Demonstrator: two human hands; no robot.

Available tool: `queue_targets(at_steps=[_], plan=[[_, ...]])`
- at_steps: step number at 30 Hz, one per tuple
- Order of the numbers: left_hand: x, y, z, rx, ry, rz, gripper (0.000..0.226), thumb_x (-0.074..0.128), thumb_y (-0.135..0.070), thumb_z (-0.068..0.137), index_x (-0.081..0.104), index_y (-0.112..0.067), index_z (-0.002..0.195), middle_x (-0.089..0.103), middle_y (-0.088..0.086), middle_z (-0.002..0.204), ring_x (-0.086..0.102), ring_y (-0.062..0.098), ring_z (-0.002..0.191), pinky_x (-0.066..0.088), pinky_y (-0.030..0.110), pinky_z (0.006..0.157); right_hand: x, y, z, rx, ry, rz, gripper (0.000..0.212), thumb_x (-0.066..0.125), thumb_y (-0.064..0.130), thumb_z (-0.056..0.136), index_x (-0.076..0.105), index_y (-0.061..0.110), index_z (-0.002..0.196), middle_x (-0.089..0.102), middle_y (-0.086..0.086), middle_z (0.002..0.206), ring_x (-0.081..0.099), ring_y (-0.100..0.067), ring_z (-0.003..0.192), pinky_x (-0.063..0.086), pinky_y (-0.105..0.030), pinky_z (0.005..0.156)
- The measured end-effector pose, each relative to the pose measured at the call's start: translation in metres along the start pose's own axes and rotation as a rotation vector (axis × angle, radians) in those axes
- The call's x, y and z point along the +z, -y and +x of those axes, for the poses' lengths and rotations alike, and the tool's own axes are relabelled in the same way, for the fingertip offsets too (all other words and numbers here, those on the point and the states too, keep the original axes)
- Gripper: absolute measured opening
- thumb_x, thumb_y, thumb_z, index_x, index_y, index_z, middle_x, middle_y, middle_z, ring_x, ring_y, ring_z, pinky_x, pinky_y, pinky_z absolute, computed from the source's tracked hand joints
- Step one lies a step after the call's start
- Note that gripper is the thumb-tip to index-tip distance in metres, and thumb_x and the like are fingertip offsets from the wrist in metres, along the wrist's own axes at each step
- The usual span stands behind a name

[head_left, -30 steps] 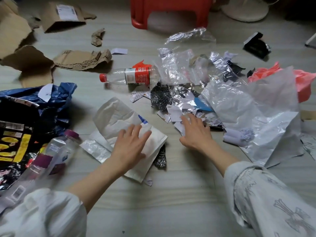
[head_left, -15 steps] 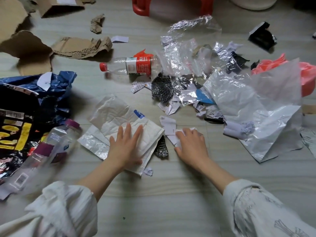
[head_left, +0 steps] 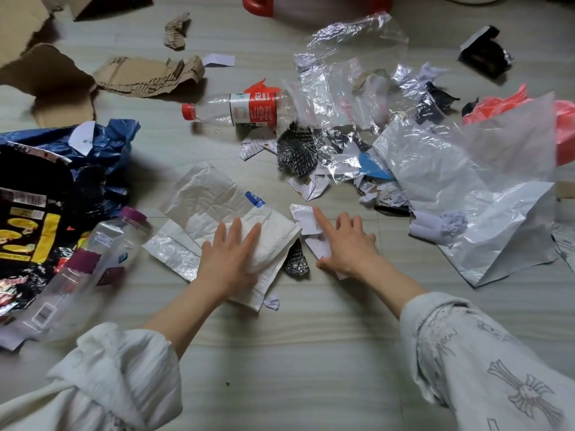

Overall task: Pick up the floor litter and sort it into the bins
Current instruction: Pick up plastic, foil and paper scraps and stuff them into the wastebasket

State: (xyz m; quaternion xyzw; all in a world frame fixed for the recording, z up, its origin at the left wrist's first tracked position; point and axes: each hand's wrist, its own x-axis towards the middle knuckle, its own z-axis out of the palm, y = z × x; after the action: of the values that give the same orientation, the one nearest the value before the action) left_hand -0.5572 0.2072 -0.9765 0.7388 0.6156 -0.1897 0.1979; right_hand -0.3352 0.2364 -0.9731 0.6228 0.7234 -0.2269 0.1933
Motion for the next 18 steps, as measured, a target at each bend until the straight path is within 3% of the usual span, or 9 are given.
queue_targets(at_steps=[2,4,7,9,13,18], plan=[[0.000,0.001,0.000,0.002,0.003,0.009,0.098,0.064,-0.048,0.078,-0.004,-0.030,0.146,-0.003,0.010,0.155,0.004,0.036,0.141,0.030,0.050,0.107,-0.003,-0.003,0.004,-0.070,0.016,-0.075,0.101,0.064,0.055,0.078,-0.011,0.043,0.145,0.017,-0.009,0.143,0.023,-0.034,0.129,0.041,-0.059,0.095],[0.000,0.001,-0.001,0.003,0.007,0.013,0.098,0.064,-0.049,0.078,-0.003,-0.031,0.146,-0.003,0.010,0.155,0.004,0.036,0.142,0.030,0.050,0.108,-0.003,-0.004,0.005,-0.106,0.023,-0.111,0.085,0.059,0.055,0.081,0.004,0.042,0.145,0.011,-0.006,0.148,0.020,-0.035,0.132,0.040,-0.058,0.097],[0.001,0.001,-0.001,-0.001,-0.003,0.005,0.098,0.065,-0.049,0.077,-0.002,-0.031,0.146,-0.001,0.009,0.155,0.004,0.036,0.142,0.031,0.050,0.107,0.005,-0.003,-0.002,-0.074,-0.115,-0.059,0.052,0.051,0.046,0.089,0.034,0.031,0.135,0.027,-0.007,0.142,0.029,-0.030,0.126,0.040,-0.051,0.095],[0.001,0.000,-0.001,-0.007,-0.009,-0.004,0.099,0.066,-0.048,0.076,-0.002,-0.032,0.146,-0.001,0.009,0.155,0.005,0.035,0.142,0.031,0.049,0.107,0.011,-0.001,-0.007,-0.041,-0.173,-0.028,0.043,0.050,0.042,0.091,0.041,0.023,0.128,0.036,-0.007,0.133,0.035,-0.028,0.121,0.040,-0.045,0.092],[-0.001,0.000,-0.002,-0.013,-0.011,-0.024,0.097,0.066,-0.047,0.077,-0.001,-0.032,0.146,0.000,0.008,0.155,0.006,0.035,0.142,0.033,0.049,0.106,0.005,0.004,-0.003,0.088,-0.102,0.066,0.048,0.053,0.043,0.087,0.044,0.016,0.126,0.038,-0.011,0.129,0.036,-0.030,0.120,0.040,-0.045,0.091],[0.002,-0.003,-0.008,0.010,-0.032,-0.032,0.090,0.060,-0.047,0.081,0.001,-0.029,0.147,0.005,0.007,0.154,0.009,0.036,0.141,0.036,0.050,0.102,0.009,0.009,-0.007,0.164,-0.144,0.155,0.068,0.059,0.037,0.082,0.026,0.013,0.136,0.037,-0.012,0.132,0.036,-0.030,0.120,0.039,-0.045,0.090]])
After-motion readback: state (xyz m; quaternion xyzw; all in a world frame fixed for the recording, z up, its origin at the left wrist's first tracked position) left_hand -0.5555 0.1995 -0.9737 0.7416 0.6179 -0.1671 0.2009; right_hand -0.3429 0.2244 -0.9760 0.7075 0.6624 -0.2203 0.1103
